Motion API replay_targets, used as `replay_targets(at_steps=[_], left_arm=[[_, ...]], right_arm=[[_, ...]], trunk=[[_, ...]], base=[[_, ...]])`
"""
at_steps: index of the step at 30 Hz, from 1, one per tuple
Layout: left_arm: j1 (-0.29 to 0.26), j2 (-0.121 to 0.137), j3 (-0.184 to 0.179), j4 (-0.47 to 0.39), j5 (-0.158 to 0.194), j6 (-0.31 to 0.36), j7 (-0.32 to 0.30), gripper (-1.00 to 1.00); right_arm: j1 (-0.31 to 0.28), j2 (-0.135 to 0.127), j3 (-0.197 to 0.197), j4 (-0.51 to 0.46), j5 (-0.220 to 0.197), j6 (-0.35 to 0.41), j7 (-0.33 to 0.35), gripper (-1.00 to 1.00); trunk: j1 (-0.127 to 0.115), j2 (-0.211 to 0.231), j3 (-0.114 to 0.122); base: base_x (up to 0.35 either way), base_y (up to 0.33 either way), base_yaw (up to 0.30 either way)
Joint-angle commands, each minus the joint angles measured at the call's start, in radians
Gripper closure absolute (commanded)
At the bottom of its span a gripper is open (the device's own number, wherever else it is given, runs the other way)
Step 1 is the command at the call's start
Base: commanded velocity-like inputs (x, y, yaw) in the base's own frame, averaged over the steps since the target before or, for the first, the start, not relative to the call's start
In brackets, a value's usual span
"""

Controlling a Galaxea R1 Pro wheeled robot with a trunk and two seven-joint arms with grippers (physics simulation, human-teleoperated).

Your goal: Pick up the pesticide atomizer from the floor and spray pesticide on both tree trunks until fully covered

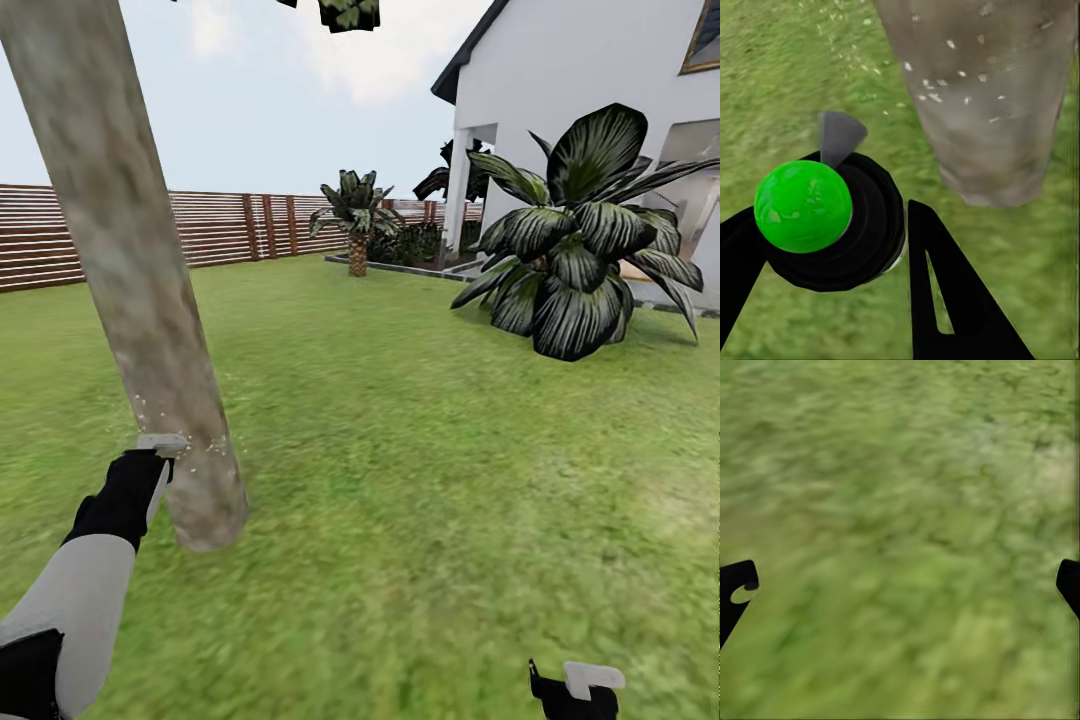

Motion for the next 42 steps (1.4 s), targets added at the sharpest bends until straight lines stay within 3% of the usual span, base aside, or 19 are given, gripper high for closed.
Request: replay_targets(at_steps=[1, 13, 34, 42], left_arm=[[-0.001, 0.000, 0.000, -0.002, 0.000, 0.005, 0.002, 1.00], [0.001, 0.001, 0.002, -0.002, 0.000, 0.005, 0.002, 1.00], [0.019, -0.003, 0.002, 0.024, 0.001, 0.001, 0.000, 1.00], [0.045, -0.003, 0.004, 0.043, 0.001, 0.000, -0.003, 1.00]], right_arm=[[-0.001, 0.000, -0.004, 0.002, 0.011, -0.003, -0.006, -1.00], [-0.001, 0.000, -0.003, 0.002, 0.011, -0.003, -0.007, -1.00], [-0.001, 0.000, -0.002, 0.002, 0.011, -0.003, -0.006, -1.00], [-0.001, 0.000, -0.003, 0.002, 0.011, -0.003, -0.006, -1.00]], trunk=[[0.000, 0.000, -0.001], [0.000, 0.000, -0.001], [0.000, 0.000, -0.001], [0.000, 0.000, -0.001]], base=[[0.141, -0.266, 0.000], [0.159, -0.265, 0.008], [0.133, -0.264, 0.268], [0.073, -0.270, 0.044]])
